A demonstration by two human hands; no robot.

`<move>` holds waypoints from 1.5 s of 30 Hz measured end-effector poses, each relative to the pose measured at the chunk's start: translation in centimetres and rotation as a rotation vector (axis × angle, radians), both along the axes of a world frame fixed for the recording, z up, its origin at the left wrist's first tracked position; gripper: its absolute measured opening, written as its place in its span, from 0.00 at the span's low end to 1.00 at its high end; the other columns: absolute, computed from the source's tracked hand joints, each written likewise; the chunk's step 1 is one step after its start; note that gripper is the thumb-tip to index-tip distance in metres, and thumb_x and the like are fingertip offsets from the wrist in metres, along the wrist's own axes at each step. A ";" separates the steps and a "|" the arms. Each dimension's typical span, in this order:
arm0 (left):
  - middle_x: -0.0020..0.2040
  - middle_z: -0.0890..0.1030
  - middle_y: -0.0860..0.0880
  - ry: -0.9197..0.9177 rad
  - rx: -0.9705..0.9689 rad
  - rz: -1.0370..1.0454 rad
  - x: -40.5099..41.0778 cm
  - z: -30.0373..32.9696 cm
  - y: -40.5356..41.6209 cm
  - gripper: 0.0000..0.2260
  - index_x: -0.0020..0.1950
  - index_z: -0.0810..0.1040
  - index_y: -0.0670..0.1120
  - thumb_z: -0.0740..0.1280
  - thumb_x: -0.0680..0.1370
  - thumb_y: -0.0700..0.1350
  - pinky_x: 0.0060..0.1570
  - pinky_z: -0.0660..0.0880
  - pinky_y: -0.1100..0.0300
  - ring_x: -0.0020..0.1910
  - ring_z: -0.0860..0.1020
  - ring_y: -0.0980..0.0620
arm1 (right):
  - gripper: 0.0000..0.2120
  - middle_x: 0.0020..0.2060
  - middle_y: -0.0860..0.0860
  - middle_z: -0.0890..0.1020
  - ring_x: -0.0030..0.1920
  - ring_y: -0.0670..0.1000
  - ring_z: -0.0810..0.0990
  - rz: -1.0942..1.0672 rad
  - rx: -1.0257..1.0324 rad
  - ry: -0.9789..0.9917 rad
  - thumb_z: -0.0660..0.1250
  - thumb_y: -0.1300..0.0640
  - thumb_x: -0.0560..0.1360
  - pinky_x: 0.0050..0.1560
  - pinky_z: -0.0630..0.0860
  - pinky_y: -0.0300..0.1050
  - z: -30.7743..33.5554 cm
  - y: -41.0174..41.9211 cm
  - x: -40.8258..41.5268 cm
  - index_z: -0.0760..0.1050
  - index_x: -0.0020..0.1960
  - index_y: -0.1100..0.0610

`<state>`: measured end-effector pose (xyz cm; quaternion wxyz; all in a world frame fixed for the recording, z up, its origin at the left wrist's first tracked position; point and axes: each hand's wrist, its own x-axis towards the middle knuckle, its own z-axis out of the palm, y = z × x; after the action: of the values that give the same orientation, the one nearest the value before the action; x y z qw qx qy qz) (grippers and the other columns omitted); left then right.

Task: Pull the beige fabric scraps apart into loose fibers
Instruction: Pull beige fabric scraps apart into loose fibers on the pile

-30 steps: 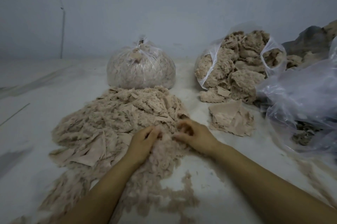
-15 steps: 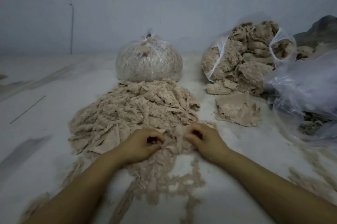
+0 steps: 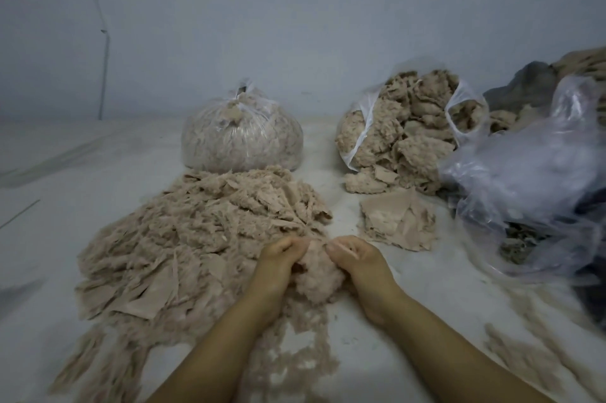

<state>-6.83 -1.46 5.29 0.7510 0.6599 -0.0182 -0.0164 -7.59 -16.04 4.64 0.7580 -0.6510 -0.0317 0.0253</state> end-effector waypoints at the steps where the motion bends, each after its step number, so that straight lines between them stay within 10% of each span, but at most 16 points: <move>1: 0.36 0.83 0.47 0.053 -0.111 -0.009 0.1 -0.2 -0.1 0.11 0.38 0.80 0.44 0.63 0.79 0.40 0.42 0.75 0.55 0.37 0.80 0.50 | 0.08 0.30 0.52 0.79 0.29 0.48 0.77 -0.025 0.035 0.021 0.67 0.58 0.77 0.28 0.73 0.39 -0.1 0.0 0.1 0.74 0.39 0.58; 5: 0.38 0.82 0.44 0.115 -0.338 -0.007 0.7 -0.6 -0.2 0.09 0.39 0.79 0.42 0.63 0.78 0.40 0.38 0.78 0.56 0.36 0.81 0.49 | 0.10 0.25 0.51 0.77 0.24 0.48 0.75 -0.089 0.100 0.113 0.64 0.58 0.79 0.24 0.73 0.39 0.1 -0.5 0.3 0.75 0.40 0.60; 16: 0.37 0.83 0.44 -0.046 -0.103 0.119 0.5 -1.7 0.0 0.10 0.37 0.81 0.47 0.66 0.78 0.43 0.38 0.77 0.56 0.36 0.81 0.49 | 0.17 0.32 0.44 0.74 0.34 0.44 0.72 -0.247 -0.293 -0.141 0.73 0.42 0.68 0.36 0.70 0.41 -0.5 -0.1 -0.1 0.71 0.42 0.52; 29: 0.42 0.85 0.50 -0.040 -0.005 -0.010 0.3 -1.9 0.7 0.17 0.45 0.83 0.49 0.70 0.69 0.61 0.37 0.77 0.63 0.40 0.83 0.54 | 0.05 0.31 0.59 0.71 0.32 0.56 0.69 -0.194 -0.041 -0.110 0.63 0.61 0.79 0.35 0.68 0.49 -0.5 -0.7 0.3 0.69 0.45 0.58; 32: 0.48 0.84 0.47 0.016 0.005 -0.048 0.2 -2.0 0.3 0.19 0.48 0.83 0.47 0.78 0.62 0.55 0.46 0.78 0.60 0.47 0.82 0.51 | 0.04 0.29 0.54 0.73 0.30 0.51 0.70 -0.081 -0.027 -0.137 0.63 0.62 0.79 0.32 0.68 0.44 -0.5 -0.2 0.1 0.70 0.45 0.58; 37: 0.32 0.82 0.47 0.019 -0.232 0.236 0.8 -1.0 1.0 0.07 0.42 0.75 0.41 0.64 0.79 0.42 0.26 0.76 0.62 0.29 0.80 0.53 | 0.06 0.23 0.50 0.72 0.23 0.46 0.70 -0.197 -0.041 -0.068 0.60 0.64 0.80 0.25 0.69 0.38 -0.3 -0.9 0.2 0.69 0.44 0.58; 45: 0.35 0.80 0.47 -0.174 0.019 0.075 0.1 0.9 1.3 0.07 0.44 0.77 0.40 0.62 0.80 0.41 0.33 0.74 0.62 0.34 0.77 0.52 | 0.20 0.27 0.45 0.76 0.29 0.44 0.75 -0.227 -0.198 -0.119 0.61 0.37 0.73 0.31 0.72 0.34 0.5 -1.3 0.3 0.77 0.47 0.54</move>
<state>-6.77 -0.18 6.17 0.7402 0.6663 -0.0584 0.0690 -7.32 -17.39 5.10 0.6849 -0.7222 -0.0003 -0.0963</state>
